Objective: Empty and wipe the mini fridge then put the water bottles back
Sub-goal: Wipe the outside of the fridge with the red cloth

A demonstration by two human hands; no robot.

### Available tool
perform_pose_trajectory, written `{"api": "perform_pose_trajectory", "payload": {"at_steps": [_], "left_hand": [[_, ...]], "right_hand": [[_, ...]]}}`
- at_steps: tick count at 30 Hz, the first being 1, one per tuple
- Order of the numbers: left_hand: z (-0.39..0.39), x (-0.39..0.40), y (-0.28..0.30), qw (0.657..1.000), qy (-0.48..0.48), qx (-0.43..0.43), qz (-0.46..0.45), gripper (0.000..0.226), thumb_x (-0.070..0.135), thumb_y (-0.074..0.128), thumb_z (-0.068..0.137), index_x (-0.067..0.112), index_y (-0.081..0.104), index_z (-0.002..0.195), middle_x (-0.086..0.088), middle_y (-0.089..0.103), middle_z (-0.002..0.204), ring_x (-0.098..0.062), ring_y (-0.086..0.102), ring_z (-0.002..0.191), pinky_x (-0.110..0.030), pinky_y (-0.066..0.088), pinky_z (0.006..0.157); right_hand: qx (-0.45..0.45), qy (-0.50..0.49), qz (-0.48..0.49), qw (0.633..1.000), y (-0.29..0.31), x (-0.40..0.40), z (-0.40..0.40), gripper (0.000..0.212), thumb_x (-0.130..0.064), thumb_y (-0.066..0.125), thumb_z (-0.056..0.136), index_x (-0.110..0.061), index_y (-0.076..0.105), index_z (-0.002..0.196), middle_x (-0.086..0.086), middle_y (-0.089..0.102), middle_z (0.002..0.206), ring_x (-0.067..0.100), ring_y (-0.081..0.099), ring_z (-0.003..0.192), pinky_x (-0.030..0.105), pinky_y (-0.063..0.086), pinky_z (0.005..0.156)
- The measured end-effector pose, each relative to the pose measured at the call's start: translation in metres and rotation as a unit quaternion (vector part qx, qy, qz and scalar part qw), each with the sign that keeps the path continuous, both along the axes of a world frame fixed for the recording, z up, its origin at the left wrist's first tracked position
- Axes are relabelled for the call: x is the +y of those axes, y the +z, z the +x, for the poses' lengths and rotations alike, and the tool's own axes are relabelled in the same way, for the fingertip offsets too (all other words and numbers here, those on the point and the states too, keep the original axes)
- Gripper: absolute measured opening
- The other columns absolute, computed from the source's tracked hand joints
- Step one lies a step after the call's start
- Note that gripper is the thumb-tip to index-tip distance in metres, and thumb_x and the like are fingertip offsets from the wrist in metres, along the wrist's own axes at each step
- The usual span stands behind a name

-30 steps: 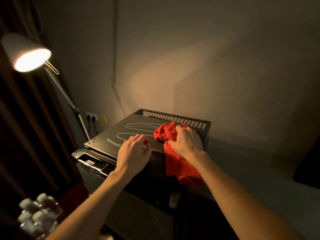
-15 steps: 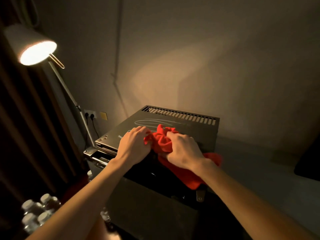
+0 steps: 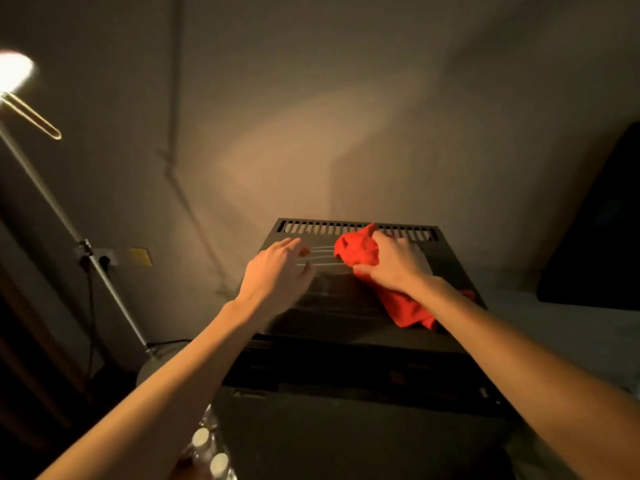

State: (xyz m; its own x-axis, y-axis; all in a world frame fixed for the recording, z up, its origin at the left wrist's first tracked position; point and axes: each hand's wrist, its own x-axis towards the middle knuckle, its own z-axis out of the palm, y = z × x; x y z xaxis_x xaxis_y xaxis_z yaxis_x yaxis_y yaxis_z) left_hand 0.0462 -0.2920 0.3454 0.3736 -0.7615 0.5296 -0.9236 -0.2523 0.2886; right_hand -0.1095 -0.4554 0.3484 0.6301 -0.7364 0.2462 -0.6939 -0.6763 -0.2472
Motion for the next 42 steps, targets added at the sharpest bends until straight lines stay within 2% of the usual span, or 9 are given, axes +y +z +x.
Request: {"api": "perform_pose_trajectory", "payload": {"at_steps": [3, 8, 13, 19, 25, 29, 34, 39, 42], "left_hand": [[0.011, -0.001, -0.001, 1.0, -0.023, 0.001, 0.008, 0.026, 0.035, 0.058, 0.087, 0.023, 0.063, 0.11, 0.003, 0.066, 0.114, -0.024, 0.063, 0.104, -0.038, 0.053, 0.08], [0.02, -0.015, 0.012, 0.999, -0.047, 0.009, -0.02, 0.023, 0.034, 0.061, 0.087, 0.024, 0.063, 0.108, 0.005, 0.068, 0.112, -0.024, 0.064, 0.103, -0.034, 0.05, 0.077], [0.018, -0.032, 0.015, 0.998, -0.053, -0.003, -0.04, 0.018, 0.036, 0.059, 0.089, 0.024, 0.063, 0.102, 0.005, 0.068, 0.105, -0.024, 0.064, 0.097, -0.031, 0.045, 0.068], [0.017, -0.032, 0.002, 0.998, -0.06, -0.014, -0.025, 0.02, 0.034, 0.06, 0.088, 0.025, 0.063, 0.105, 0.007, 0.068, 0.102, -0.021, 0.065, 0.09, -0.035, 0.054, 0.07], [0.017, -0.04, 0.01, 0.999, -0.035, 0.004, -0.031, 0.016, 0.034, 0.061, 0.09, 0.024, 0.065, 0.103, 0.005, 0.069, 0.104, -0.024, 0.065, 0.096, -0.032, 0.046, 0.07], [0.024, -0.039, 0.012, 0.999, -0.016, 0.016, -0.029, 0.018, 0.042, 0.056, 0.094, 0.027, 0.063, 0.099, 0.007, 0.069, 0.101, -0.022, 0.064, 0.094, -0.028, 0.039, 0.064], [0.04, -0.024, 0.01, 1.0, 0.015, 0.004, -0.016, 0.022, 0.04, 0.055, 0.093, 0.022, 0.064, 0.101, 0.001, 0.07, 0.102, -0.029, 0.064, 0.094, -0.033, 0.044, 0.067], [0.062, 0.006, -0.008, 0.999, 0.022, 0.023, -0.011, 0.012, 0.036, 0.057, 0.09, 0.025, 0.061, 0.094, 0.005, 0.068, 0.094, -0.026, 0.064, 0.088, -0.036, 0.052, 0.067], [0.076, 0.025, -0.015, 0.998, 0.042, 0.032, -0.031, 0.009, 0.033, 0.059, 0.088, 0.025, 0.063, 0.091, 0.007, 0.069, 0.092, -0.023, 0.064, 0.087, -0.03, 0.046, 0.065]], "right_hand": [[-0.011, 0.055, -0.032, 0.998, -0.008, 0.04, 0.005, 0.041, -0.041, 0.07, 0.073, -0.023, 0.049, 0.104, 0.011, 0.069, 0.105, 0.036, 0.065, 0.098, 0.039, 0.051, 0.077], [-0.055, 0.107, 0.015, 0.993, -0.014, 0.055, -0.003, 0.052, -0.053, 0.07, 0.068, -0.027, 0.051, 0.11, 0.002, 0.07, 0.104, 0.03, 0.065, 0.096, 0.039, 0.054, 0.078], [-0.035, 0.026, 0.028, 0.999, -0.008, -0.018, -0.007, 0.048, -0.041, 0.074, 0.075, -0.027, 0.052, 0.115, 0.012, 0.069, 0.106, 0.037, 0.064, 0.103, 0.04, 0.051, 0.078], [-0.039, -0.073, 0.016, 0.996, -0.006, -0.069, -0.002, 0.067, -0.049, 0.077, 0.074, -0.016, 0.052, 0.127, 0.017, 0.062, 0.124, 0.037, 0.058, 0.113, 0.039, 0.046, 0.089], [-0.03, 0.095, 0.016, 0.995, -0.005, -0.026, 0.019, 0.054, -0.049, 0.076, 0.069, -0.024, 0.052, 0.11, 0.009, 0.07, 0.103, 0.032, 0.066, 0.098, 0.034, 0.048, 0.074], [-0.016, 0.189, 0.009, 0.982, -0.008, 0.013, 0.006, 0.047, -0.04, 0.072, 0.072, -0.027, 0.05, 0.111, 0.001, 0.065, 0.101, 0.028, 0.064, 0.094, 0.035, 0.051, 0.077], [-0.017, 0.179, 0.01, 0.984, -0.009, -0.012, 0.01, 0.055, -0.048, 0.063, 0.074, -0.039, 0.043, 0.124, 0.0, 0.065, 0.112, 0.026, 0.064, 0.102, 0.037, 0.052, 0.083], [-0.023, 0.074, 0.002, 0.997, -0.011, -0.035, 0.061, 0.069, -0.054, 0.073, 0.073, -0.03, 0.051, 0.133, 0.013, 0.063, 0.123, 0.031, 0.06, 0.113, 0.04, 0.049, 0.094], [-0.031, 0.114, -0.002, 0.993, -0.009, -0.003, 0.089, 0.076, -0.074, 0.062, 0.065, -0.033, 0.056, 0.129, 0.008, 0.064, 0.123, 0.028, 0.06, 0.113, 0.037, 0.049, 0.095]]}}
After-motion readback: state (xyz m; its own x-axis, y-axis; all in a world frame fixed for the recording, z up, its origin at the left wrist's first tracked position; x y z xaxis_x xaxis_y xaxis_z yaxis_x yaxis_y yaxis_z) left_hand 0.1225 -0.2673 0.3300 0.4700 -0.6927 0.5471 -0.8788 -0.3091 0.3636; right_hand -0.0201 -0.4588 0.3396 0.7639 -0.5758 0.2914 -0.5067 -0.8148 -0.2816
